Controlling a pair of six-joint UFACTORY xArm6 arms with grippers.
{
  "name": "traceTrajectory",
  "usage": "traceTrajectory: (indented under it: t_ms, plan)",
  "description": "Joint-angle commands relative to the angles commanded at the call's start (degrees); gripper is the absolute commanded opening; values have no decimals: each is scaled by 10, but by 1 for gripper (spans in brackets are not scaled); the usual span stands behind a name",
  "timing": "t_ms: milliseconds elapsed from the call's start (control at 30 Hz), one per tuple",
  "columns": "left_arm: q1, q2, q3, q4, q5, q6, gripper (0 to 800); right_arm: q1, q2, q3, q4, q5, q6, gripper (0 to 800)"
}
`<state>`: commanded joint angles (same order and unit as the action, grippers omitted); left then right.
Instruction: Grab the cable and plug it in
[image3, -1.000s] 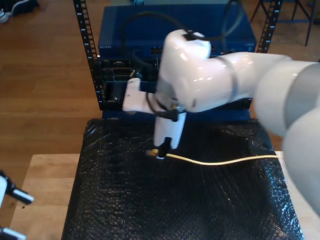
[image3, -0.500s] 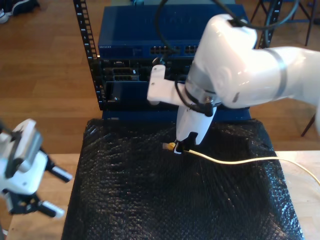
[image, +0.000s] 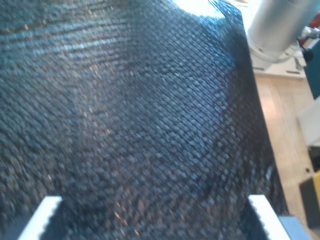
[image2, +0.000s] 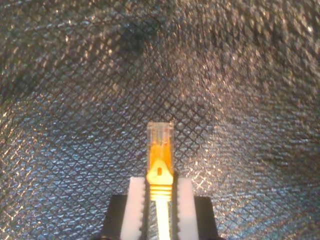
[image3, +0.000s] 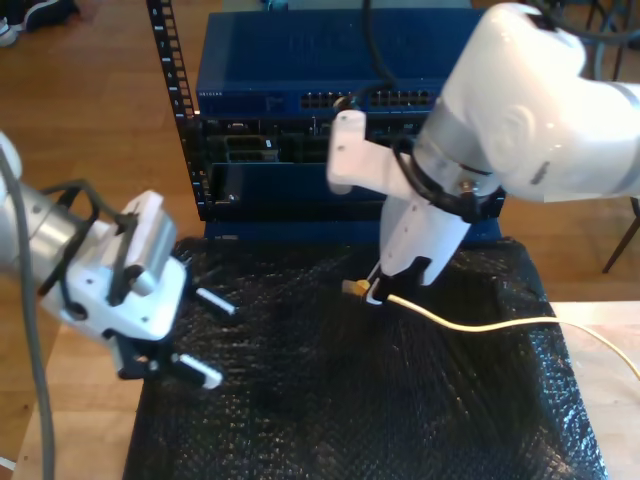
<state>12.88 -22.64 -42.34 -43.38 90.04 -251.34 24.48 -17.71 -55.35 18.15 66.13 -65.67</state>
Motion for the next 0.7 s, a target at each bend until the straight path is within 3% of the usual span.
traceTrajectory:
  t_ms: [267,700]
  plan:
    - [-78,6,0,-5,-37,-38,800,-13,-29,6,2,7,-11,6]
    - [-101,24,-34,-54,-47,-66,800,-17,-43,2,4,12,-14,6]
